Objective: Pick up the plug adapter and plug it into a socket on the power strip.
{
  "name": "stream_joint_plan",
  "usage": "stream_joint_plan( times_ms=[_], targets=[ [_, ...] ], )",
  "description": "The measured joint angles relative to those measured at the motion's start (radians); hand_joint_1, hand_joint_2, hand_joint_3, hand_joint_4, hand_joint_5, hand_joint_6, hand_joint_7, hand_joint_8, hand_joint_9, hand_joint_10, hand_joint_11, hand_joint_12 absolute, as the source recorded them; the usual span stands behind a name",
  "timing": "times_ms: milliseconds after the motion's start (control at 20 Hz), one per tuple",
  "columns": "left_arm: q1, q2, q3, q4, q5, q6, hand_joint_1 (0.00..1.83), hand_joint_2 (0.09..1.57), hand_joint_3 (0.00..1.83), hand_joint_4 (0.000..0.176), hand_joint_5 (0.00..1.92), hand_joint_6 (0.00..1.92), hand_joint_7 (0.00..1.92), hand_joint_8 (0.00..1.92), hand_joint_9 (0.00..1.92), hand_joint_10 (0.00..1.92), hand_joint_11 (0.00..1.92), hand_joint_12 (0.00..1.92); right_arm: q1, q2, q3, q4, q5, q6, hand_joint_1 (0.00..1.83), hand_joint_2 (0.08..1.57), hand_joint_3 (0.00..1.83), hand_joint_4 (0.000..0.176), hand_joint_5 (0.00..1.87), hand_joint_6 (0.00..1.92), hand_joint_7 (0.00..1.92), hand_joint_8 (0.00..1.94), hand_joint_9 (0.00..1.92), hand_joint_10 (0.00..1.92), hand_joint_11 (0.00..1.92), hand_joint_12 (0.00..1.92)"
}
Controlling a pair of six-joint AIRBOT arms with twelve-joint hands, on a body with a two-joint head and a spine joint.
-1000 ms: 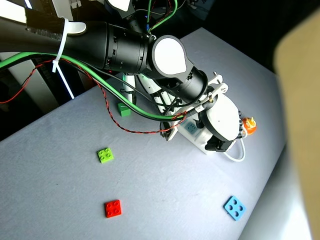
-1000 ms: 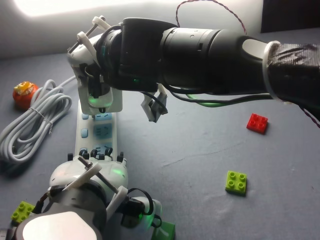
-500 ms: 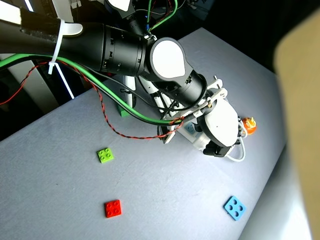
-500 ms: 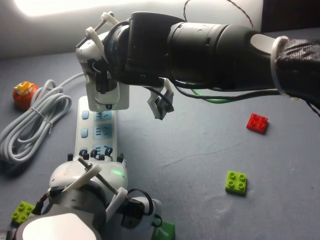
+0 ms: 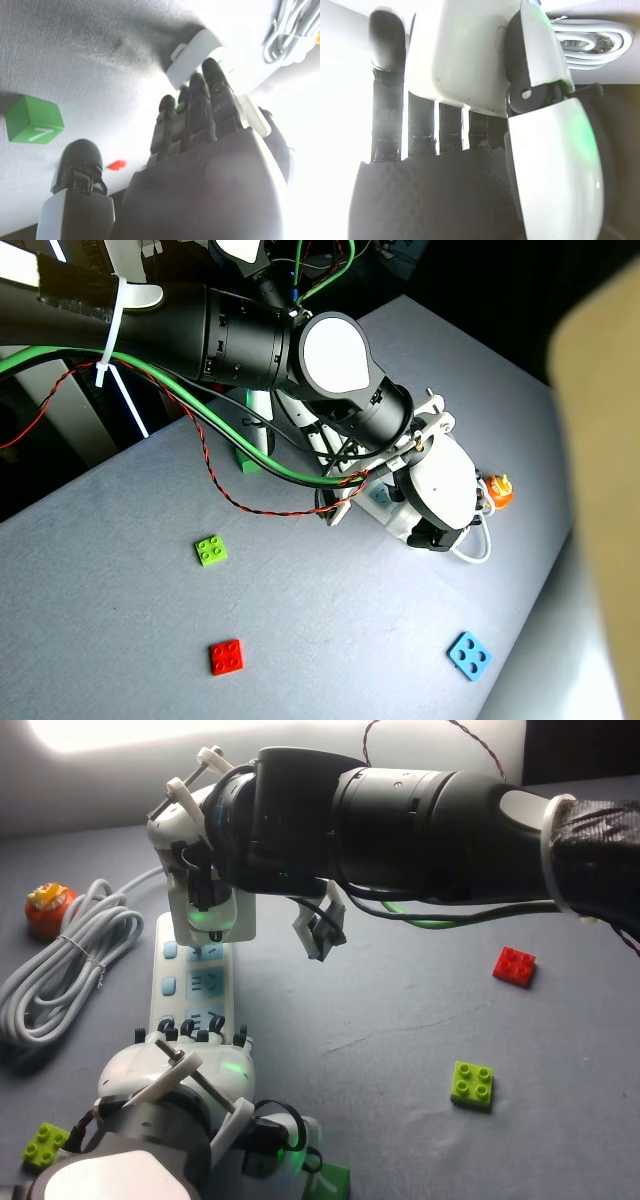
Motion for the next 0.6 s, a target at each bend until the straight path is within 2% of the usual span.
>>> stream_joint_plan(
  times_ms=[150, 350, 600],
  targets=[
    [0.000, 0.000, 0.000, 0.000, 0.000, 0.000, 0.13, 1.25, 0.00, 0.000, 0.08, 0.00, 0.10, 0.00, 0.10, 0.00, 0.00, 0.38, 0.000, 0.000, -0.002, -0.001, 0.000, -0.002, 1.21, 1.17, 0.00, 0.000, 0.92, 0.95, 0.87, 1.32, 0.82, 1.10, 0.78, 1.40],
    [0.000, 0.000, -0.001, 0.000, 0.002, 0.000, 0.12, 1.25, 0.00, 0.000, 0.06, 0.00, 0.08, 0.00, 0.07, 0.00, 0.00, 0.35, 0.000, -0.002, -0.011, -0.002, -0.001, -0.008, 1.22, 1.16, 0.00, 0.000, 0.91, 0.94, 0.92, 1.27, 0.86, 1.11, 0.86, 1.36],
    [0.004, 0.000, -0.001, 0.004, 0.002, 0.000, 0.11, 1.24, 0.00, 0.000, 0.08, 0.00, 0.09, 0.01, 0.07, 0.00, 0.00, 0.38, 0.000, -0.002, -0.011, -0.001, 0.000, -0.010, 1.22, 1.16, 0.00, 0.000, 0.92, 0.94, 0.89, 1.30, 0.83, 1.11, 0.83, 1.36]
  ],
)
